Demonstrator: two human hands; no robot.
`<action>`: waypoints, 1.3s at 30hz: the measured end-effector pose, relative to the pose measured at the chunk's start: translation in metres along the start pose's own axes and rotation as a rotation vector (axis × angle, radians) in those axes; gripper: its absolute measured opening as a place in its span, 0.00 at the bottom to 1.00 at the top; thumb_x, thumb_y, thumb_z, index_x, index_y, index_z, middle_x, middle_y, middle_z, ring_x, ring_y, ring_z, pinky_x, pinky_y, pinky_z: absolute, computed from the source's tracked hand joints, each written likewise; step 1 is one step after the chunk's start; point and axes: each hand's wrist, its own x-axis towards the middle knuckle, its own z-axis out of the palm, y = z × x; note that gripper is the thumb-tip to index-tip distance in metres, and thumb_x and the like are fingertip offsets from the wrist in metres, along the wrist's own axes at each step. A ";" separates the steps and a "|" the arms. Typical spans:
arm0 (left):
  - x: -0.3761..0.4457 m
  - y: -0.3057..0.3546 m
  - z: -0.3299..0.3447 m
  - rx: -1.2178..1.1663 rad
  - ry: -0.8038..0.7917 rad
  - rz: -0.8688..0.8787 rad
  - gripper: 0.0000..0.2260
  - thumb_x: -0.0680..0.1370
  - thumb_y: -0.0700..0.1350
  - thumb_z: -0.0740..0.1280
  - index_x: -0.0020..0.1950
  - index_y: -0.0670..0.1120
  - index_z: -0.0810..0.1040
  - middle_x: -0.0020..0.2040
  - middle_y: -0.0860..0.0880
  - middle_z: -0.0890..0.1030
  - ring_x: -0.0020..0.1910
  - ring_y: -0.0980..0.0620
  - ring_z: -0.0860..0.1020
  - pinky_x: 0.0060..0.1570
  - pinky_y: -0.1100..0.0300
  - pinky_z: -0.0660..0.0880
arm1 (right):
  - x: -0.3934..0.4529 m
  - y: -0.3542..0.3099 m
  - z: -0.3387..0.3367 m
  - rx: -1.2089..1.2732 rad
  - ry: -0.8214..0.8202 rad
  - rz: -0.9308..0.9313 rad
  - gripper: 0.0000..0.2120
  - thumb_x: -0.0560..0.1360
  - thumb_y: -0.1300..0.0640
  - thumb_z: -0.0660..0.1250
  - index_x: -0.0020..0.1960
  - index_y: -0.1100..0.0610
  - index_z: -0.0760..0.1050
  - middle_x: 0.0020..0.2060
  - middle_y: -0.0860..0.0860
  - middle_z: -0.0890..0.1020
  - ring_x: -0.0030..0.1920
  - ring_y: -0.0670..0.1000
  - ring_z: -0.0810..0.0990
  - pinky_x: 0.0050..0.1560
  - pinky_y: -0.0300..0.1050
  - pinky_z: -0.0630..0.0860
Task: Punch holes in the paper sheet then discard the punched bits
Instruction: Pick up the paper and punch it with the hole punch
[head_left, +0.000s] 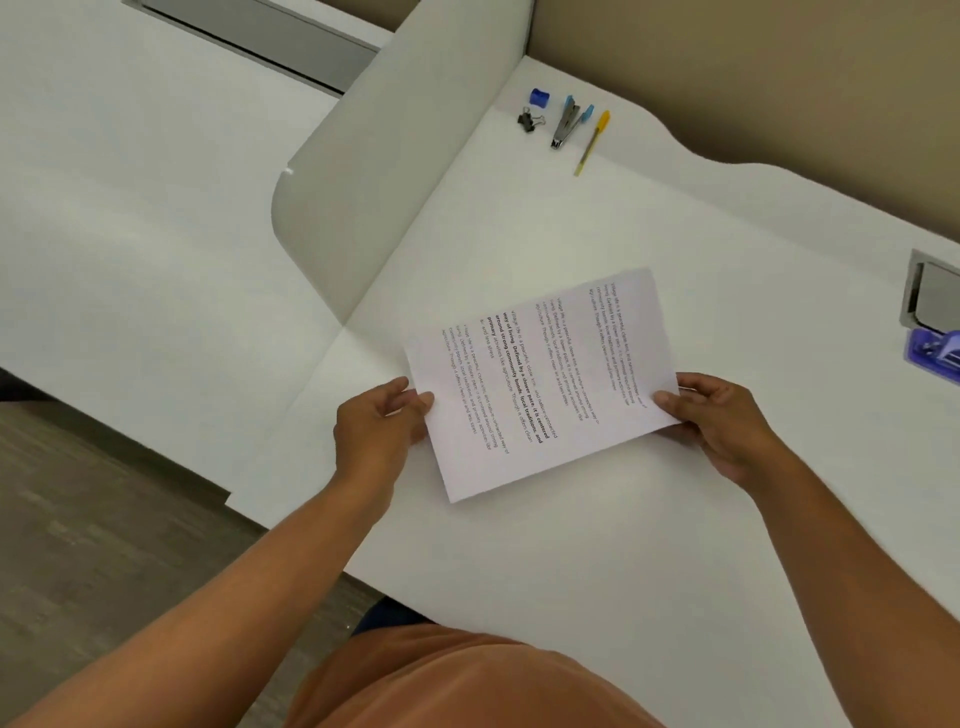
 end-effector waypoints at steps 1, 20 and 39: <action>-0.001 0.001 0.004 -0.010 -0.038 0.001 0.21 0.80 0.37 0.75 0.73 0.38 0.79 0.59 0.43 0.88 0.56 0.44 0.88 0.62 0.44 0.84 | -0.007 0.004 -0.005 0.024 0.021 -0.003 0.15 0.69 0.61 0.78 0.56 0.57 0.86 0.54 0.58 0.88 0.51 0.55 0.89 0.47 0.47 0.86; -0.071 -0.022 0.198 0.164 -0.453 0.092 0.07 0.77 0.35 0.77 0.54 0.41 0.88 0.50 0.47 0.91 0.49 0.47 0.90 0.44 0.61 0.86 | -0.163 0.080 -0.198 0.290 0.367 -0.152 0.10 0.76 0.65 0.75 0.53 0.52 0.88 0.53 0.55 0.89 0.53 0.52 0.89 0.47 0.41 0.84; -0.173 -0.075 0.403 0.289 -0.597 0.159 0.11 0.77 0.36 0.78 0.58 0.36 0.86 0.54 0.43 0.90 0.52 0.43 0.89 0.52 0.56 0.87 | -0.223 0.123 -0.414 0.409 0.367 -0.162 0.14 0.77 0.66 0.74 0.62 0.62 0.81 0.55 0.58 0.88 0.56 0.56 0.88 0.49 0.45 0.85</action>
